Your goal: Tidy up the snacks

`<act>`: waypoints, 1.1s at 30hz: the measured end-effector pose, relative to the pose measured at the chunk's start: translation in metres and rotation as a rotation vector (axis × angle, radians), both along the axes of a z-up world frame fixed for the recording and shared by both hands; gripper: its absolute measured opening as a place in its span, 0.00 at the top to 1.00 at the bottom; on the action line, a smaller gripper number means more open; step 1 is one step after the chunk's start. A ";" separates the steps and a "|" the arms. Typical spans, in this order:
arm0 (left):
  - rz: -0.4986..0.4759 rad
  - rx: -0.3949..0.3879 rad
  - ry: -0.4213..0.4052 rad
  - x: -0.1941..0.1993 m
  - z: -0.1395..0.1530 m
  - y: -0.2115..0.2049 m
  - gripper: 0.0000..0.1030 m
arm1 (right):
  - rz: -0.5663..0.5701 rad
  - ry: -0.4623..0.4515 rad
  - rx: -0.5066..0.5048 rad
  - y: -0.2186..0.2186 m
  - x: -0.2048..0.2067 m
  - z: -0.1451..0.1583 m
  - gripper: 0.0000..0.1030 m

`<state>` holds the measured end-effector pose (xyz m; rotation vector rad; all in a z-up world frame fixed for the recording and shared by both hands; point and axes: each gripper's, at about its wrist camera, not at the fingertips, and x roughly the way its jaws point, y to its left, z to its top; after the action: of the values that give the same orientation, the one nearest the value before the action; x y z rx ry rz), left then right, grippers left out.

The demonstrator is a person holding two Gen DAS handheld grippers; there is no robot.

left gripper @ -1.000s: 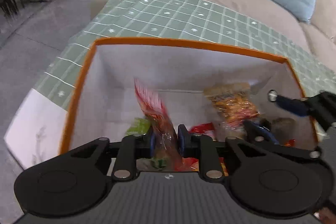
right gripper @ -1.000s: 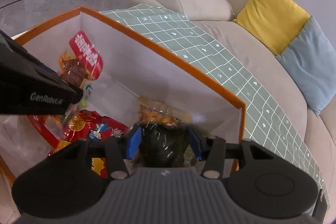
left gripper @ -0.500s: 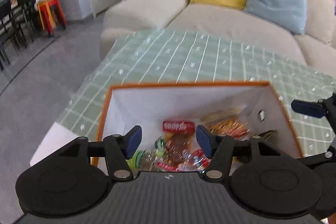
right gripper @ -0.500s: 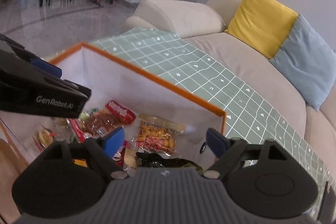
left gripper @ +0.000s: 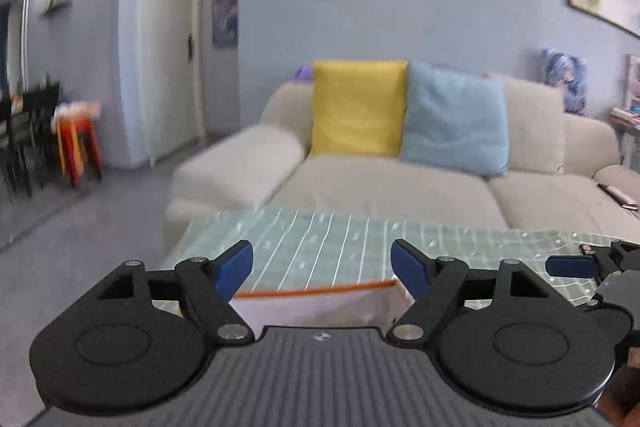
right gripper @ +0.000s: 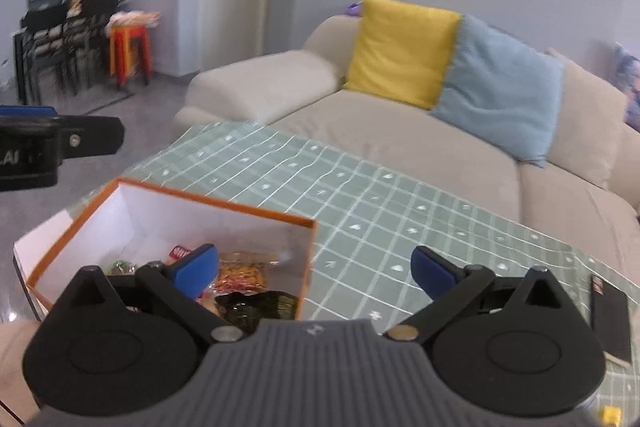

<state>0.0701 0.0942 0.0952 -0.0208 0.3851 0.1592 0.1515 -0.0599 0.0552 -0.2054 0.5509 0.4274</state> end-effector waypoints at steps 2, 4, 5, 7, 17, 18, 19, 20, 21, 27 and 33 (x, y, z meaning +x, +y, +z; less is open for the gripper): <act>-0.006 0.017 -0.027 -0.008 0.002 -0.010 0.09 | -0.022 -0.022 0.014 -0.014 -0.013 0.007 0.04; -0.015 0.026 -0.045 -0.015 0.001 -0.019 0.08 | -0.040 -0.046 0.023 -0.028 -0.026 0.012 0.04; -0.017 0.029 -0.048 -0.018 -0.001 -0.024 0.09 | -0.049 -0.057 0.024 -0.033 -0.031 0.013 0.04; -0.025 0.031 -0.041 -0.023 -0.006 -0.031 0.08 | -0.068 -0.083 0.025 -0.046 -0.043 0.014 0.04; -0.056 0.022 0.095 -0.039 -0.037 -0.052 0.08 | -0.123 -0.047 0.078 -0.090 -0.088 -0.008 0.04; -0.058 0.012 0.110 -0.038 -0.042 -0.053 0.08 | -0.130 -0.045 0.075 -0.092 -0.092 -0.012 0.04; -0.056 0.013 0.126 -0.037 -0.047 -0.055 0.08 | -0.136 -0.044 0.073 -0.094 -0.095 -0.015 0.04; -0.053 0.018 0.140 -0.039 -0.051 -0.058 0.08 | -0.138 -0.043 0.070 -0.097 -0.099 -0.018 0.04; -0.053 0.025 0.153 -0.039 -0.056 -0.061 0.08 | -0.142 -0.043 0.068 -0.098 -0.102 -0.021 0.04; -0.073 0.027 0.209 -0.043 -0.077 -0.069 0.08 | -0.147 -0.047 0.027 -0.098 -0.111 -0.037 0.04; -0.063 0.020 0.245 -0.045 -0.084 -0.069 0.08 | -0.144 -0.019 0.018 -0.096 -0.109 -0.045 0.04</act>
<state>0.0252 0.0250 0.0115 0.0310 0.6277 0.1034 0.0422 -0.1555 0.0103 -0.1510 0.5395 0.2906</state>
